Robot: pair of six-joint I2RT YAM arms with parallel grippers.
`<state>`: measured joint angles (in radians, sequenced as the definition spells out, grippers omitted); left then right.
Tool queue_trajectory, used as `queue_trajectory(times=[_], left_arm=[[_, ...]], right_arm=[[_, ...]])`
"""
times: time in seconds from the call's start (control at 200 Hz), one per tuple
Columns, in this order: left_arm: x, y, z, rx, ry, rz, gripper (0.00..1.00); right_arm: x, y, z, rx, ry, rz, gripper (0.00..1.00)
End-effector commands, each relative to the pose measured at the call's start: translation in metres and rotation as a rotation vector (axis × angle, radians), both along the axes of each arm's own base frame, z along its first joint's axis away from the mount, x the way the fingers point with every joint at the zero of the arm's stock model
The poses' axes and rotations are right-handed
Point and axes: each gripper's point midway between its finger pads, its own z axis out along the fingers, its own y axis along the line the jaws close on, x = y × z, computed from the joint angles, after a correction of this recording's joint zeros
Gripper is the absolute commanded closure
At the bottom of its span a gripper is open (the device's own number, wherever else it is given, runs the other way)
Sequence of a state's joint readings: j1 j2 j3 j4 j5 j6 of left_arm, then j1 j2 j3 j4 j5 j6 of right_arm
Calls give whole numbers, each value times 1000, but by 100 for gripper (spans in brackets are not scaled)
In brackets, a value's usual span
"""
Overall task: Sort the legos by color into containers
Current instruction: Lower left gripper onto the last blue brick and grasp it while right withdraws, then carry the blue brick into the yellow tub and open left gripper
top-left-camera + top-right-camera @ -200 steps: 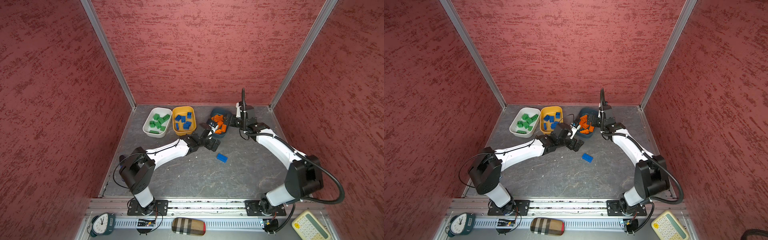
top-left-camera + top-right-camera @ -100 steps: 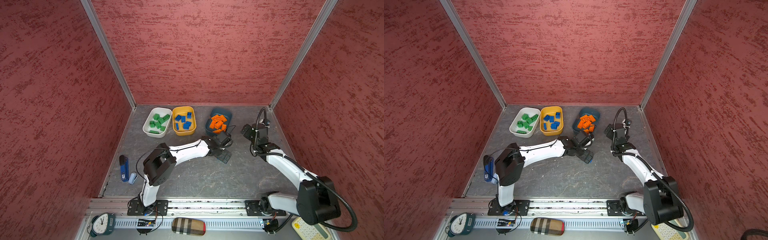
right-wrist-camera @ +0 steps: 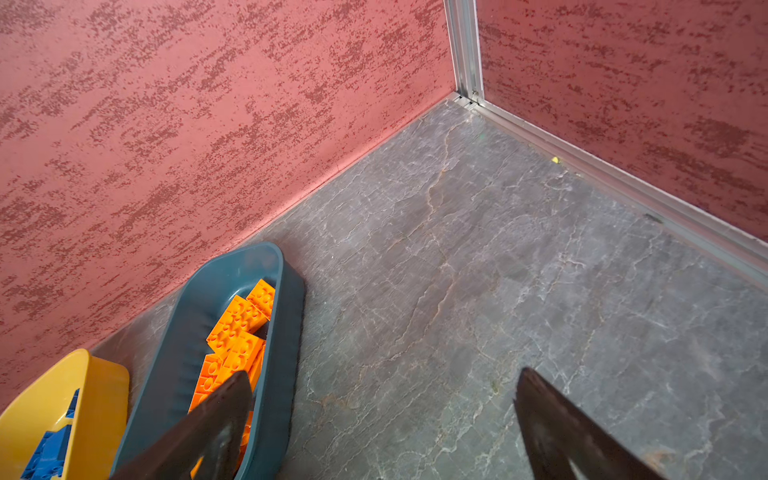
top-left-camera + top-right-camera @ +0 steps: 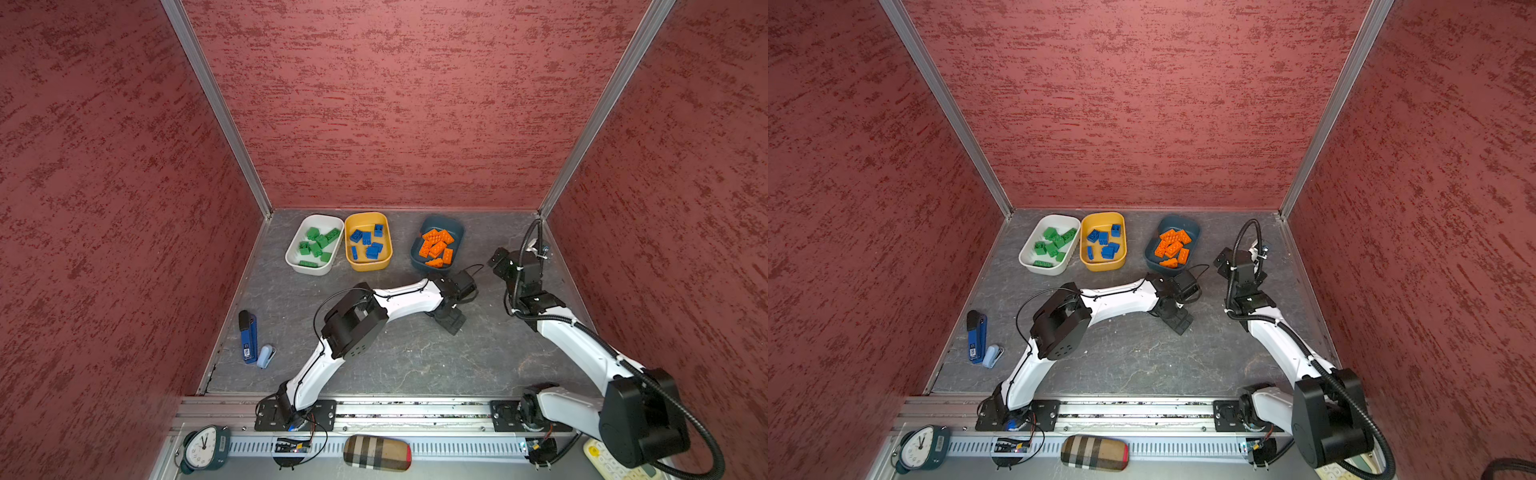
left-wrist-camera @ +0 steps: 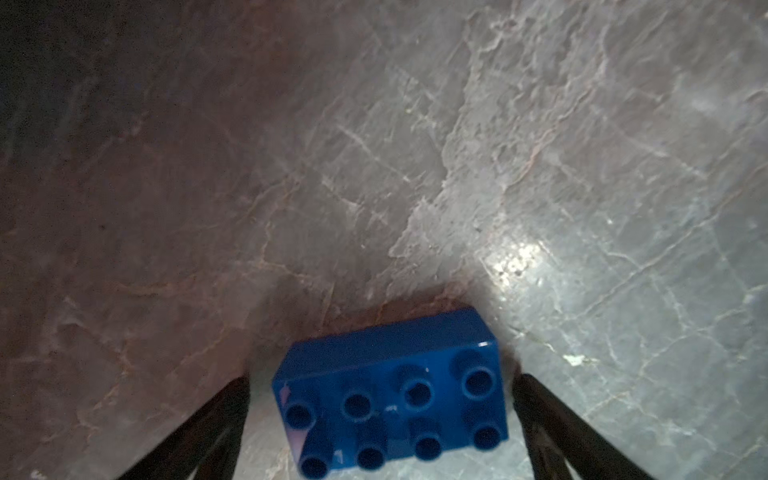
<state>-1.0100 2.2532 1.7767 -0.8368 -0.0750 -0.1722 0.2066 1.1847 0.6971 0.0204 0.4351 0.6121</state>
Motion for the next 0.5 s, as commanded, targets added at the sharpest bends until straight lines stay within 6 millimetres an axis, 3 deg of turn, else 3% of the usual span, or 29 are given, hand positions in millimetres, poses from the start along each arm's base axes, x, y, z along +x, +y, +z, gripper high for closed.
queue_trajectory(times=[0.0,0.065,0.14,0.281,0.381,0.496], left_arm=[[-9,1,-12,50,44,-19,10],[-11,1,-15,65,55,-25,20],[-10,1,-15,66,50,-22,24],[-7,1,-10,60,34,-27,40],[0,1,1,11,16,-20,43],[24,14,30,-91,-28,56,45]], right_arm=[[2,-6,11,-32,-36,-23,1],[3,-6,9,-31,-32,-19,1],[4,-4,6,-24,-27,-12,1],[8,4,6,-13,-23,29,1],[13,10,14,8,-41,62,1],[21,26,24,44,-73,142,1]])
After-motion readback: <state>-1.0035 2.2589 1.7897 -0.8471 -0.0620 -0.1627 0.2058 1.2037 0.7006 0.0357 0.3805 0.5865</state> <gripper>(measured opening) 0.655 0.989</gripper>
